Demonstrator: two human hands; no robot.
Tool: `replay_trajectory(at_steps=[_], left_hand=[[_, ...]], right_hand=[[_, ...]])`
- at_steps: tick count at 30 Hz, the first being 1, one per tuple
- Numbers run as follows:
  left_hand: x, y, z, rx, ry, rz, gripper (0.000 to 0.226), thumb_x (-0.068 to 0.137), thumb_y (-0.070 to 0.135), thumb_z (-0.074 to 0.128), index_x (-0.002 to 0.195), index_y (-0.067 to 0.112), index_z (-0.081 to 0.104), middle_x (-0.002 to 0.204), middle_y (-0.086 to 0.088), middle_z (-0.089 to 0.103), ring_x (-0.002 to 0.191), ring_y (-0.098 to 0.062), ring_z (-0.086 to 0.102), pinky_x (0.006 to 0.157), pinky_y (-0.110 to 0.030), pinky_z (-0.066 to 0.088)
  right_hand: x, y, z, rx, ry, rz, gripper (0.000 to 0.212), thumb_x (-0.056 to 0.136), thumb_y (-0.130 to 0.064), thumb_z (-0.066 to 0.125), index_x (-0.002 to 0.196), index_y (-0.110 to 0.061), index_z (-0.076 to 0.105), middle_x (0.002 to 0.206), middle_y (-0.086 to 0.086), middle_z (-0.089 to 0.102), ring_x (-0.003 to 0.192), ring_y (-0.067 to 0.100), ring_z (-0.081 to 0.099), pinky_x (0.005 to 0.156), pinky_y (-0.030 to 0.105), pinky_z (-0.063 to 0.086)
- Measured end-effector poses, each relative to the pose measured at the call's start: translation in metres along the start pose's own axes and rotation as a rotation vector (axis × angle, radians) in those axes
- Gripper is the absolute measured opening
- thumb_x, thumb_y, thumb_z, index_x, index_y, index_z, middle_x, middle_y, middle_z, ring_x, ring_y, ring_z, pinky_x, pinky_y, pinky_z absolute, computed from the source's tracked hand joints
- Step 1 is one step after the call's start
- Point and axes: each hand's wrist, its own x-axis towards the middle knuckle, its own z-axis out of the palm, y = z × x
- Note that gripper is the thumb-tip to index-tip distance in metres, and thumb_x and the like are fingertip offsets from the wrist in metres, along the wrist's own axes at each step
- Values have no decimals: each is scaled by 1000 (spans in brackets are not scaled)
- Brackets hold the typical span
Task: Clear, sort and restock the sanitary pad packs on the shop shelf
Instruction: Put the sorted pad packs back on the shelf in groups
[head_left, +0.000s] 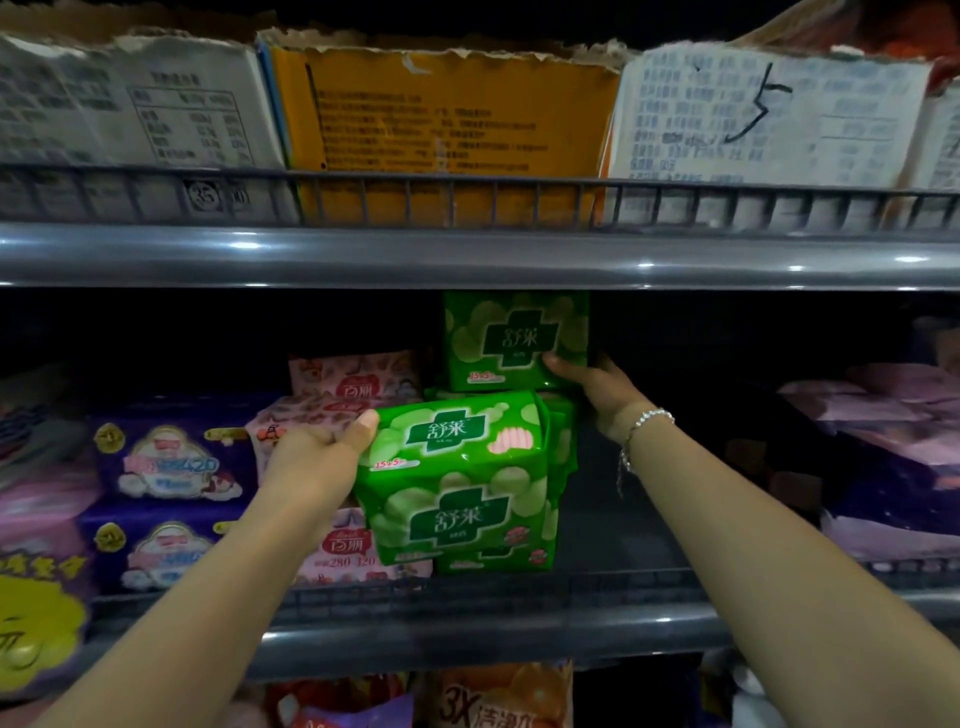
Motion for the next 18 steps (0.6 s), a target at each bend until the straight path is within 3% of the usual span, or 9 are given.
replay_trajectory(at_steps=[3, 7, 9, 12, 16, 18], left_hand=[[6, -3, 3, 21, -25, 20, 37, 92, 33, 60, 89, -3, 65, 84, -20, 71, 80, -33, 69, 78, -42, 56], [13, -3, 6, 7, -47, 19, 36, 91, 32, 61, 90, -3, 65, 83, -19, 71, 75, -31, 69, 65, -35, 54], [16, -5, 6, 9, -55, 23, 37, 91, 33, 61, 90, -3, 66, 83, -19, 72, 77, -31, 69, 71, -38, 56], [17, -6, 7, 20, -61, 25, 37, 91, 35, 60, 89, -1, 66, 83, -17, 72, 80, -31, 69, 82, -42, 55], [15, -2, 11, -17, -71, 4, 33, 92, 32, 60, 90, 0, 63, 86, -15, 69, 78, -27, 66, 68, -32, 52], [11, 2, 14, -23, -81, -6, 31, 92, 32, 60, 89, 1, 62, 86, -15, 69, 78, -26, 66, 68, -32, 52]], right_hand=[[22, 8, 4, 47, -70, 14, 66, 70, -16, 79, 130, -5, 54, 113, 15, 69, 89, 24, 71, 69, 34, 59], [45, 16, 12, 90, -96, 7, 61, 73, -11, 76, 129, -3, 55, 114, 19, 67, 85, 24, 73, 65, 33, 58], [52, 17, 12, 85, -106, 20, 52, 80, -7, 71, 129, -2, 55, 114, 19, 67, 81, 22, 73, 62, 31, 58], [49, 18, 8, 54, -117, 34, 61, 73, -14, 75, 130, -2, 56, 111, 16, 70, 87, 24, 72, 70, 34, 59], [18, 16, -6, 47, -29, -5, 96, 53, -36, 91, 136, -6, 52, 120, 12, 67, 106, 26, 67, 97, 43, 51], [-13, 12, -11, 10, 42, -102, 90, 58, -41, 89, 136, -13, 53, 125, 4, 64, 113, 19, 63, 99, 33, 49]])
